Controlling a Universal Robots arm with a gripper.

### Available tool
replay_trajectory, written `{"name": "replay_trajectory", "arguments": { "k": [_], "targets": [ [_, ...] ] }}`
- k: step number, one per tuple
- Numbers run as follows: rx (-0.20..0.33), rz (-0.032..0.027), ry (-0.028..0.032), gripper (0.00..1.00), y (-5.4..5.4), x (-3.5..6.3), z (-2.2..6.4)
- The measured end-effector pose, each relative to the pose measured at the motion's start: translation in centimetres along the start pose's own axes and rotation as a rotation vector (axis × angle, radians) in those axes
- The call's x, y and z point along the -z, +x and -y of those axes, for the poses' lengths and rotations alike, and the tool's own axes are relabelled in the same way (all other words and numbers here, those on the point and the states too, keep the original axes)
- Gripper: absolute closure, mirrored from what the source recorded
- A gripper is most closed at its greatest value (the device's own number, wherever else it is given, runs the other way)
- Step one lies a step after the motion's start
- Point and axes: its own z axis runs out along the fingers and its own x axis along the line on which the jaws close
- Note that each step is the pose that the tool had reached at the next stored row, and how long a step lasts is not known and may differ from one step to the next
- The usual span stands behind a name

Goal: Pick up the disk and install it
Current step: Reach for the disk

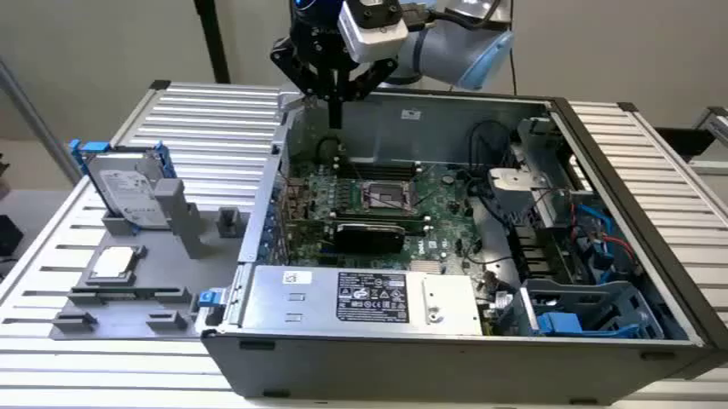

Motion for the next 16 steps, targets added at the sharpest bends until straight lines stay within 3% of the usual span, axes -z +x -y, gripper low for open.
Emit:
{"name": "replay_trajectory", "arguments": {
  "k": [16],
  "targets": [
    [0.000,0.0001,0.0000,1.00,0.16,0.00,0.01]
  ]
}}
